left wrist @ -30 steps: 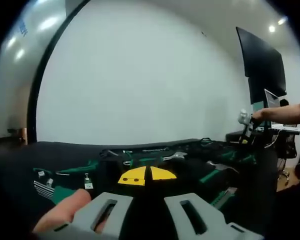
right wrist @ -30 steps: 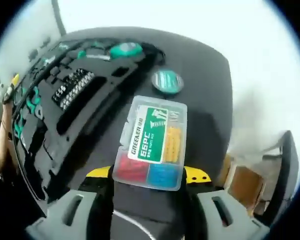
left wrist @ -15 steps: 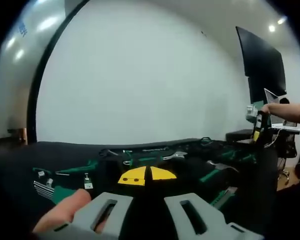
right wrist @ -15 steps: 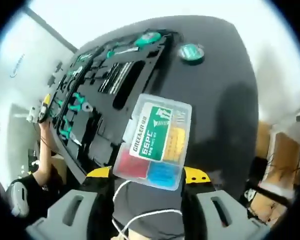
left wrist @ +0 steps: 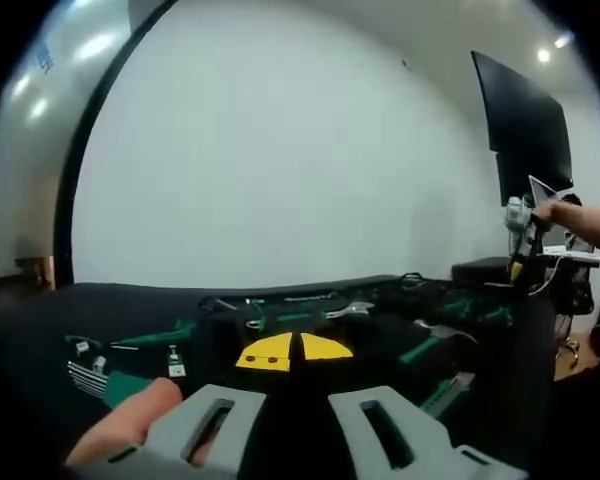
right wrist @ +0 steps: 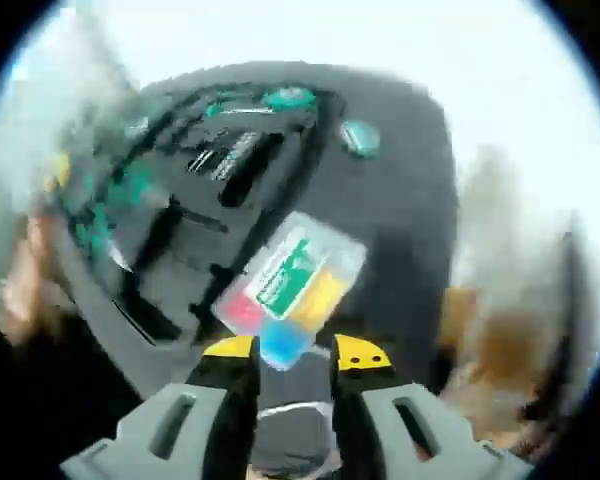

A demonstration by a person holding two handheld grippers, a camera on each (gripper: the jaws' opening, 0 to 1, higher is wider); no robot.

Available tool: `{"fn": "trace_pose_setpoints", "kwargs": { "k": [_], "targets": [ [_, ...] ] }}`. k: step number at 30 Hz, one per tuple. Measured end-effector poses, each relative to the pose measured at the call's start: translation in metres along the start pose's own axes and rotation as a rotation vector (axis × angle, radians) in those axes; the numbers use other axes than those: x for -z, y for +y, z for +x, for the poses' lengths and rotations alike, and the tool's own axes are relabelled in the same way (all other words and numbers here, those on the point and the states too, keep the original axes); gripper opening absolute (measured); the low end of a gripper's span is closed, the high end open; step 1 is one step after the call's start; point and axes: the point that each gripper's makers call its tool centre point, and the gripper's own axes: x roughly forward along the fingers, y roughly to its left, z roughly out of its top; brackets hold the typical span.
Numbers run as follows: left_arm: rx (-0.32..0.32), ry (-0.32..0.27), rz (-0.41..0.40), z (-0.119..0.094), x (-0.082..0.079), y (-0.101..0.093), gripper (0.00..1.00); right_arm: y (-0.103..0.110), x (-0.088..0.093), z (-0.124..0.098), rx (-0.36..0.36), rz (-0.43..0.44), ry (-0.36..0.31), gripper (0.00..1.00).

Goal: Pick up the tools and put them into their designated positions in the toolbox.

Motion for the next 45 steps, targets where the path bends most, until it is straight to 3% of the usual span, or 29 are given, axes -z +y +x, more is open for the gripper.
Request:
{"fn": "trace_pose_setpoints", "kwargs": {
  "k": [2,4,6,8,10,13,14,15,17,18,20,22,24,27,28,29,30,31,33,35,37,39,42,44,45],
  "targets": [
    [0.0,0.003,0.003,0.0,0.001,0.0,0.03,-0.086,-0.021,0.018,0.061,-0.199,-0.05,0.32],
    [-0.001,0.005,0.005,0.0,0.0,-0.001,0.03,-0.075,-0.021,0.021,0.074,-0.303,-0.046,0.29],
    [0.001,0.003,0.006,-0.001,-0.001,-0.002,0.03,-0.058,-0.018,0.031,0.019,-0.517,-0.058,0.31],
    [0.004,0.002,0.005,-0.001,-0.001,-0.003,0.03,-0.07,-0.009,0.043,-0.043,-0.61,-0.008,0.31],
    [0.003,0.006,0.008,-0.001,0.0,-0.003,0.03,-0.082,-0.016,0.043,-0.101,-0.523,0.025,0.34],
    [0.001,0.012,0.012,-0.001,0.002,-0.004,0.03,-0.108,-0.045,0.046,-0.165,-0.387,-0.026,0.38],
    [-0.001,0.013,0.013,-0.001,0.002,-0.003,0.03,-0.094,-0.04,0.042,-0.168,-0.362,-0.013,0.43],
    [-0.002,0.012,0.013,-0.001,0.002,-0.003,0.03,-0.097,-0.038,0.048,-0.206,-0.365,-0.006,0.55],
    [-0.001,0.002,0.007,-0.001,0.0,-0.002,0.03,-0.092,-0.017,0.054,-0.291,-0.348,0.089,0.74],
    [-0.002,-0.003,0.005,-0.002,0.0,-0.002,0.03,-0.089,-0.013,0.056,-0.328,-0.341,0.105,0.82],
    [-0.005,0.008,0.01,-0.002,0.002,-0.002,0.03,-0.086,-0.008,0.062,-0.379,-0.378,0.116,0.92],
    [-0.008,0.018,0.018,-0.001,0.004,-0.003,0.03,-0.109,-0.011,0.074,-0.298,-0.403,0.141,0.92],
    [-0.006,0.026,0.03,0.0,0.005,-0.003,0.03,-0.113,-0.021,0.08,-0.323,-0.39,0.125,0.9],
    [-0.007,0.036,0.046,0.0,0.007,-0.006,0.03,-0.103,-0.037,0.085,-0.414,-0.367,0.06,0.91],
    [-0.008,0.036,0.049,0.0,0.007,-0.007,0.03,-0.098,-0.046,0.09,-0.445,-0.357,0.01,0.89],
    [-0.007,0.035,0.054,-0.001,0.007,-0.008,0.03,-0.094,-0.045,0.091,-0.47,-0.332,0.018,0.83],
    [-0.005,0.032,0.055,-0.002,0.007,-0.009,0.03,-0.089,-0.034,0.092,-0.503,-0.352,0.076,0.78],
    [-0.001,0.021,0.052,-0.003,0.005,-0.011,0.03,-0.087,-0.031,0.095,-0.508,-0.395,0.08,0.76],
    [0.0,0.018,0.051,-0.003,0.004,-0.011,0.03,-0.084,-0.019,0.1,-0.452,-0.464,0.135,0.8],
    [-0.004,0.028,0.055,-0.004,0.006,-0.011,0.03,-0.081,-0.018,0.095,-0.453,-0.545,0.178,0.79],
    [-0.005,0.029,0.061,-0.004,0.006,-0.012,0.03,-0.071,-0.009,0.086,-0.489,-0.493,0.222,0.78],
    [-0.005,0.03,0.066,-0.003,0.006,-0.012,0.03,-0.063,-0.006,0.076,-0.535,-0.487,0.205,0.78],
    [-0.002,0.035,0.072,-0.003,0.007,-0.013,0.03,-0.049,0.007,0.055,-0.627,-0.378,0.223,0.77],
    [0.0,0.034,0.072,-0.003,0.007,-0.013,0.03,-0.047,0.015,0.042,-0.655,-0.337,0.22,0.77],
    [0.001,0.034,0.072,-0.003,0.007,-0.013,0.03,-0.056,0.015,0.04,-0.662,-0.312,0.213,0.76]
  ]
}}
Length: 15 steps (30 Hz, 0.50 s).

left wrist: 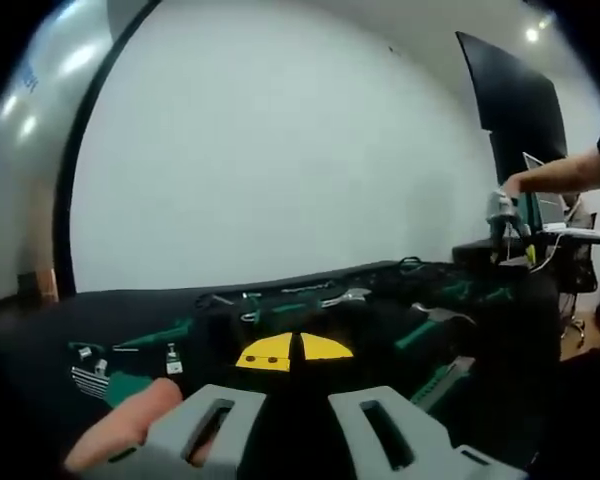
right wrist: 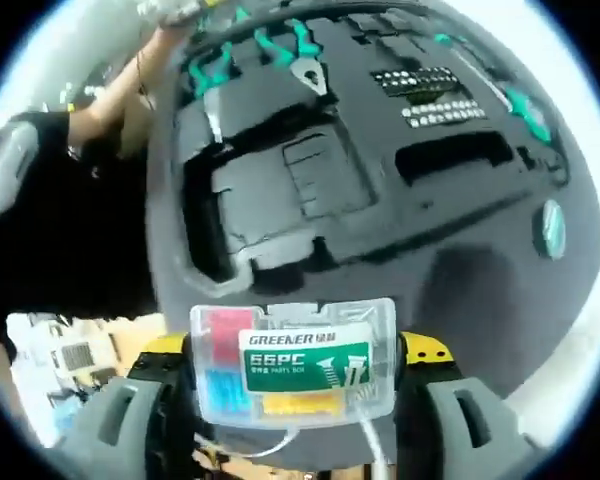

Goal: Pick up the tools and put them into their designated positions in the toolbox.

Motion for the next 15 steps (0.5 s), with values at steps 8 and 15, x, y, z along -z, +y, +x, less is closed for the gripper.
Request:
{"fn": "trace_pose_setpoints", "kwargs": {
  "k": [8,15],
  "targets": [
    [0.0,0.01,0.009,0.002,0.002,0.002,0.03,0.001,-0.021,-0.028,0.013,0.013,-0.176,0.37],
    [-0.005,0.022,0.018,0.002,0.004,0.0,0.03,-0.01,0.004,-0.014,0.214,-0.026,0.01,0.48]
  ]
}}
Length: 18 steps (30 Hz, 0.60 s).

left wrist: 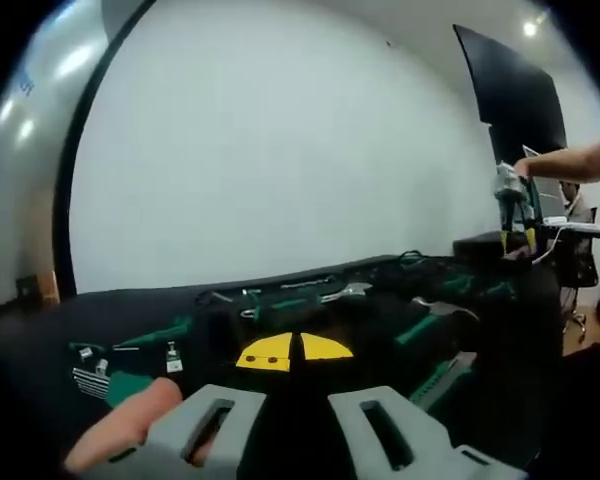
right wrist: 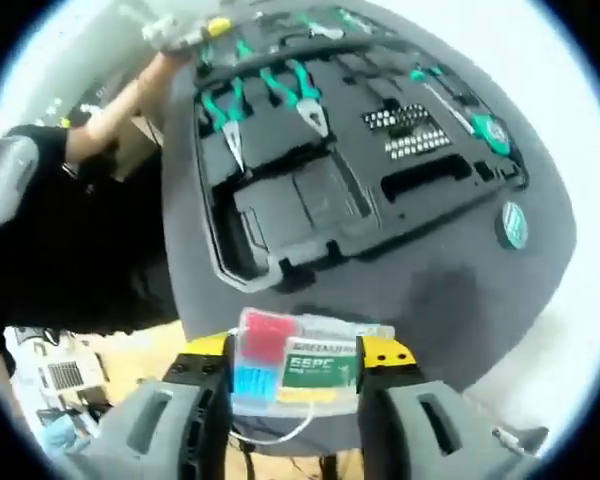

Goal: Pick up the tools and put them into their designated positions in the toolbox.

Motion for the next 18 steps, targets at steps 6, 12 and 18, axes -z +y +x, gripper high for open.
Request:
{"fn": "trace_pose_setpoints", "kwargs": {
  "k": [6,12,18],
  "targets": [
    [0.002,-0.003,-0.002,0.0,-0.001,0.0,0.03,-0.018,0.014,-0.013,0.151,-0.027,-0.02,0.35],
    [0.004,0.0,0.003,0.001,-0.001,-0.001,0.03,-0.04,0.005,-0.034,0.219,-0.013,-0.076,0.26],
    [-0.001,0.007,0.01,0.0,0.001,-0.003,0.03,-0.059,0.009,-0.038,0.196,0.117,-0.077,0.23]
  ]
}}
